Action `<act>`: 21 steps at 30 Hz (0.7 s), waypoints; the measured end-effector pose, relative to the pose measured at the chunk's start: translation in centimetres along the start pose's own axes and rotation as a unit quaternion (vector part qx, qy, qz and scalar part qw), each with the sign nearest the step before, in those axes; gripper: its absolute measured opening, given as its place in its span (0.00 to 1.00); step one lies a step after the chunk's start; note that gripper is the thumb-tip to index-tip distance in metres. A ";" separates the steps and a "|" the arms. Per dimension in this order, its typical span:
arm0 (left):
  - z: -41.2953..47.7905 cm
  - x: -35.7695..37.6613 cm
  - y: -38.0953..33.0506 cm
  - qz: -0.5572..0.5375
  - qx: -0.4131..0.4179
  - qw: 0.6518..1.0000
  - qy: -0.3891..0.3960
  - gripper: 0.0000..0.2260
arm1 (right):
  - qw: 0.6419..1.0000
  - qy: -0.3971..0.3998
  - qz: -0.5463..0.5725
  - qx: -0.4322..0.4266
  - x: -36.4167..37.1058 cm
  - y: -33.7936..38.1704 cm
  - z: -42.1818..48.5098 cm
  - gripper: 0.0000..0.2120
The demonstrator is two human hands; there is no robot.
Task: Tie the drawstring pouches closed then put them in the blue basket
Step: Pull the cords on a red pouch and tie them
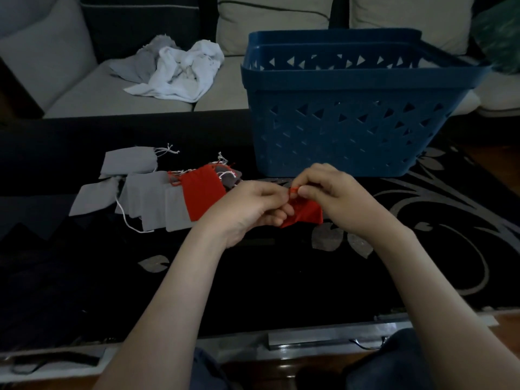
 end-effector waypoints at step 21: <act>0.0 1.4 -0.3 0.081 0.088 0.992 -0.037 0.11 | 0.987 -0.113 0.105 0.038 0.8 0.9 0.1 0.07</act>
Point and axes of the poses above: each hand's wrist, its own z-axis towards the middle knuckle, its own x-axis out of the palm, y = z × x, the point moved 2 cm from there along z, towards the middle knuckle, and after that the axes turned 10 degrees about z, right-handed, at the moved point
